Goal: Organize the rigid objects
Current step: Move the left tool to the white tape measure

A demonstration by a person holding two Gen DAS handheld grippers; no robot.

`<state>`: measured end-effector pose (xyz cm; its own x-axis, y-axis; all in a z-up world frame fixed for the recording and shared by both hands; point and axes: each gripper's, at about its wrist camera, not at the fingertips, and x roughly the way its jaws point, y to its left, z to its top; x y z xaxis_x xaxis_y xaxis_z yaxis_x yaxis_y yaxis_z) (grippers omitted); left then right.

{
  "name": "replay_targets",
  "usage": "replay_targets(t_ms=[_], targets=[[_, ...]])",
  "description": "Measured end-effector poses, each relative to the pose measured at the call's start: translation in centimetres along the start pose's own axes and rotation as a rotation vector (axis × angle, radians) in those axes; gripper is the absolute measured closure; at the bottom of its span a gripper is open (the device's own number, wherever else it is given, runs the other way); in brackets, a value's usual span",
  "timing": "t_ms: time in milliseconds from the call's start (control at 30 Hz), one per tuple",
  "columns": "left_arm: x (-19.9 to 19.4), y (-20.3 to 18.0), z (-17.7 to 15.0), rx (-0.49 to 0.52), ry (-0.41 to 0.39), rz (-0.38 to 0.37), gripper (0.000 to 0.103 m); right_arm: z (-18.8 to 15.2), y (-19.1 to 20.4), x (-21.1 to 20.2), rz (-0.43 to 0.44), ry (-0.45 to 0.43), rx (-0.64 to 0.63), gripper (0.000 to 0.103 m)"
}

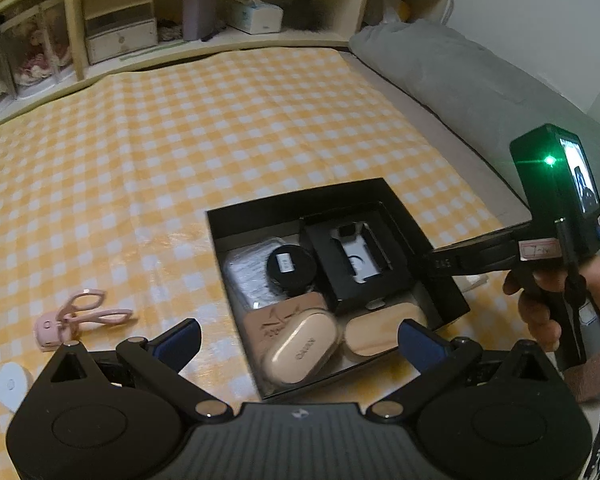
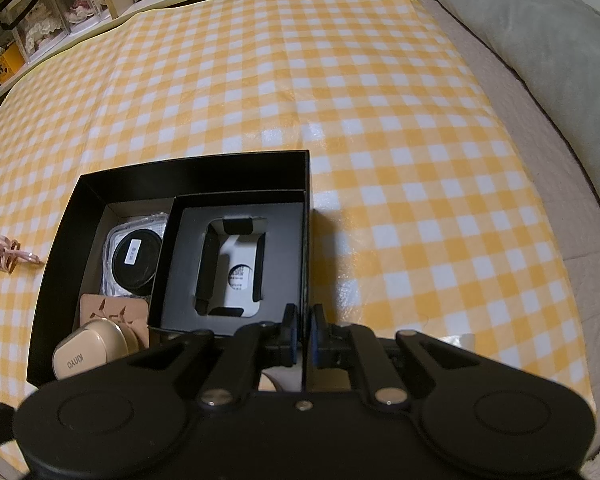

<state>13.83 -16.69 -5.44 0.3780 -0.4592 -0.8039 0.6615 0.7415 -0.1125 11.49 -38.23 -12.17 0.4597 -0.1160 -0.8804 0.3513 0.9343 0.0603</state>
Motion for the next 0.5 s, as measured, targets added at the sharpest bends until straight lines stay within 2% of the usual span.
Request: replay_targets(t_ms=[300, 500], targets=[[-2.4, 3.6, -0.2, -0.071, -0.044, 0.045, 0.0, 0.0, 0.0, 0.0, 0.0, 0.0, 0.0, 0.096], [-3.8, 8.3, 0.0, -0.174, -0.067, 0.11, 0.0, -0.1, 0.1, 0.0, -0.003, 0.001, -0.004, 0.096]])
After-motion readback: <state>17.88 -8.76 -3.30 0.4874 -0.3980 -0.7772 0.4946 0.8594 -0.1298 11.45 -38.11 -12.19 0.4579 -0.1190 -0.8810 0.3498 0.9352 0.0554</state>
